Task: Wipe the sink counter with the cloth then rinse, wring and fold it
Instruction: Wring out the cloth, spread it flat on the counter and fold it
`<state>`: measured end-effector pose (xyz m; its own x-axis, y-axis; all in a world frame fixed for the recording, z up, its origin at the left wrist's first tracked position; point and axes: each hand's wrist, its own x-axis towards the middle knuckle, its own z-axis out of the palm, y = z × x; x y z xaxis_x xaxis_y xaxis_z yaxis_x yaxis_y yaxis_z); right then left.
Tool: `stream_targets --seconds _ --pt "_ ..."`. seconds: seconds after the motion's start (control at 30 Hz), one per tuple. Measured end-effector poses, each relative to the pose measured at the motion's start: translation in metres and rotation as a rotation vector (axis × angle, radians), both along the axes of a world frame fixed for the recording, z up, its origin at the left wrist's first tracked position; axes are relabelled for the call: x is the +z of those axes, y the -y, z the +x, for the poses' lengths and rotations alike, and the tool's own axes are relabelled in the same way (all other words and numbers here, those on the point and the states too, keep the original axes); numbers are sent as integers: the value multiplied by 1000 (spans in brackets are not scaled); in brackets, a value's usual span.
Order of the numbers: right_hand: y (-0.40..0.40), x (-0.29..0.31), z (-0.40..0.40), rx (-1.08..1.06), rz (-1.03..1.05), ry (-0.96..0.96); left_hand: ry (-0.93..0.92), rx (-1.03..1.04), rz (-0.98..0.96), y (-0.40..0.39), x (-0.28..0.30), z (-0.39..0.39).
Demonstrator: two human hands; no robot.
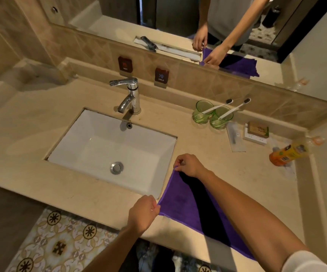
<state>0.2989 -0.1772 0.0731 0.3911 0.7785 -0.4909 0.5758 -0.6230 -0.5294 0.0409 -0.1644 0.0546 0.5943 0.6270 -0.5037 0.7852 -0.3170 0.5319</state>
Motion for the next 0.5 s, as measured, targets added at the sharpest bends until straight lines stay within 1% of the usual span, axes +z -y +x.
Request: stream_targets --seconds 0.1,0.2,0.33,0.5 --pt "-5 20 2 -18 23 -45 178 131 -149 -7 11 -6" --pt "-10 38 0 -25 35 -82 333 245 -186 -15 27 -9" --pt "-11 62 -4 -35 47 -116 403 259 -195 -20 40 -8" --pt "16 74 3 -175 89 -148 439 202 -264 -3 56 2"
